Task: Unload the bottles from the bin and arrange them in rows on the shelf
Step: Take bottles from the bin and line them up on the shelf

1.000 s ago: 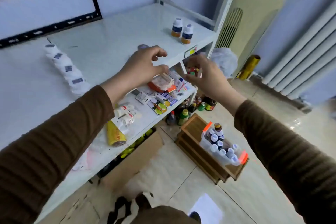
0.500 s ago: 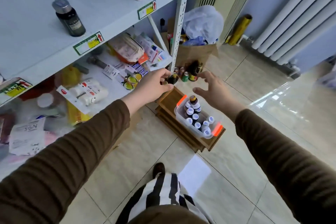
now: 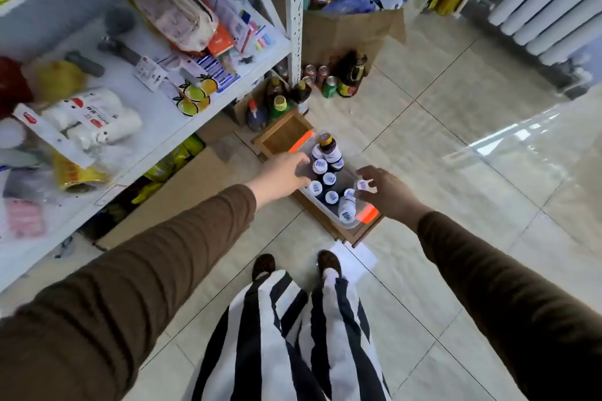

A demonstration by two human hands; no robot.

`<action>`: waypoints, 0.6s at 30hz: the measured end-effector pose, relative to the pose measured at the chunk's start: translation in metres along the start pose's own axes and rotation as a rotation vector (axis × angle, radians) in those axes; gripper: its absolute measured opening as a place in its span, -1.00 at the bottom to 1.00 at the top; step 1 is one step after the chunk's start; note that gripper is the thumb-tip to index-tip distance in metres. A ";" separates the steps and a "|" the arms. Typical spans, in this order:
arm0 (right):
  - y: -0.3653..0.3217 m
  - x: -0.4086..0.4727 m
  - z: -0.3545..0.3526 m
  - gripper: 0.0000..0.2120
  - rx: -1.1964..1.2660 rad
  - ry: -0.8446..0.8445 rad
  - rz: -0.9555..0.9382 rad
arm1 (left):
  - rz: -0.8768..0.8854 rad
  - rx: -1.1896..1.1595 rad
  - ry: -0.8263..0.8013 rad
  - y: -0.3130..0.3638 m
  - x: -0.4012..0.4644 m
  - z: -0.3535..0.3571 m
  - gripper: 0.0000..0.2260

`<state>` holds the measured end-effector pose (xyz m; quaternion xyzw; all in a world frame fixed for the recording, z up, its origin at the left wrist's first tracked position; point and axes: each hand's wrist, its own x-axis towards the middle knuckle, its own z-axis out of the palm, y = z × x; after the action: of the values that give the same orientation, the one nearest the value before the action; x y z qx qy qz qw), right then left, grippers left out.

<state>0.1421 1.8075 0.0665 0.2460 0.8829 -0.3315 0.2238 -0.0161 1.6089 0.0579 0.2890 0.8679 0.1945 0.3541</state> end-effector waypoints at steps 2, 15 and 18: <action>0.018 0.011 0.013 -0.54 0.008 -0.076 -0.044 | 0.006 0.095 -0.027 -0.003 0.017 0.019 -0.59; 0.086 0.089 0.091 -0.31 -0.282 -0.335 -0.193 | -0.028 0.526 -0.277 -0.041 0.131 0.116 -0.68; 0.093 0.099 0.096 -0.35 -0.341 -0.354 -0.227 | -0.046 0.572 -0.307 -0.047 0.144 0.132 -0.68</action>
<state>0.1412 1.8298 -0.0985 0.0424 0.8951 -0.2390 0.3741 -0.0215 1.6832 -0.1289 0.3832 0.8300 -0.1112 0.3896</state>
